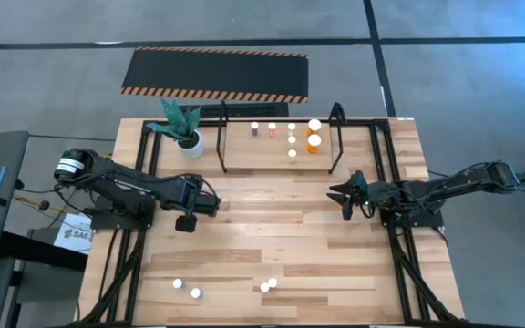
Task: Pick and place medicine bottles onto shelf by color
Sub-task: Move the orange pill bottle to the top of the table
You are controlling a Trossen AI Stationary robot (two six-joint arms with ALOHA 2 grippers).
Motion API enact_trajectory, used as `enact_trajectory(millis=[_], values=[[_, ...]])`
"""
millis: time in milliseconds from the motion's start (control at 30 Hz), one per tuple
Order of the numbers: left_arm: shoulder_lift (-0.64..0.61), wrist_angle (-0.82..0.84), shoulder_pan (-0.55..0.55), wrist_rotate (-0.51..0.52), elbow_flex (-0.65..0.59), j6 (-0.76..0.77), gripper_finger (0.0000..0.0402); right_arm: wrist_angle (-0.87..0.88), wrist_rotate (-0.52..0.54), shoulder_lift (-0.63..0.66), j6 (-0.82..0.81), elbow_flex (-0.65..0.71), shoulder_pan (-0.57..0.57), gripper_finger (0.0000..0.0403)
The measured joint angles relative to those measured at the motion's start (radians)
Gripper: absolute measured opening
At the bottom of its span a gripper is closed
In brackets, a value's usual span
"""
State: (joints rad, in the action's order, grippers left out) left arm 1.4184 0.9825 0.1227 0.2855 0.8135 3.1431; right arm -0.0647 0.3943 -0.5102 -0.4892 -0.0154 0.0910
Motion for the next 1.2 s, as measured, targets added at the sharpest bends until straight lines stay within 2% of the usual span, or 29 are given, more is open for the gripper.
enact_trajectory(millis=[367,467,533,633,867,1000,1033,1200], values=[[0.009,0.100,-0.073,-0.037,0.000,0.000,0.0393,0.000,0.000,0.000,0.000,0.000,0.000,0.0162],[0.008,0.096,-0.082,0.000,0.000,-0.060,0.0394,0.000,0.000,0.000,0.000,0.000,0.000,0.0162],[0.008,0.101,-0.082,0.051,0.004,-0.185,0.0394,0.000,0.000,0.000,0.000,0.000,0.000,0.0162],[-0.003,0.100,-0.082,0.111,0.022,-0.452,0.0394,0.000,0.000,0.000,0.000,0.000,0.000,0.0162],[-0.007,0.117,-0.082,0.121,0.068,-1.270,0.0394,0.000,0.000,0.000,0.000,0.000,0.000,0.0162],[0.016,0.119,-0.082,0.135,0.068,-1.524,0.0394,0.000,0.000,0.000,0.000,0.000,0.000,0.0162],[0.026,0.118,-0.084,0.129,0.068,-1.578,0.0394,-0.001,0.000,0.000,0.000,0.000,0.000,0.0162],[0.080,0.092,-0.116,-0.038,0.067,-1.905,0.0394,-0.001,0.000,0.000,0.000,0.000,0.000,0.0162]])
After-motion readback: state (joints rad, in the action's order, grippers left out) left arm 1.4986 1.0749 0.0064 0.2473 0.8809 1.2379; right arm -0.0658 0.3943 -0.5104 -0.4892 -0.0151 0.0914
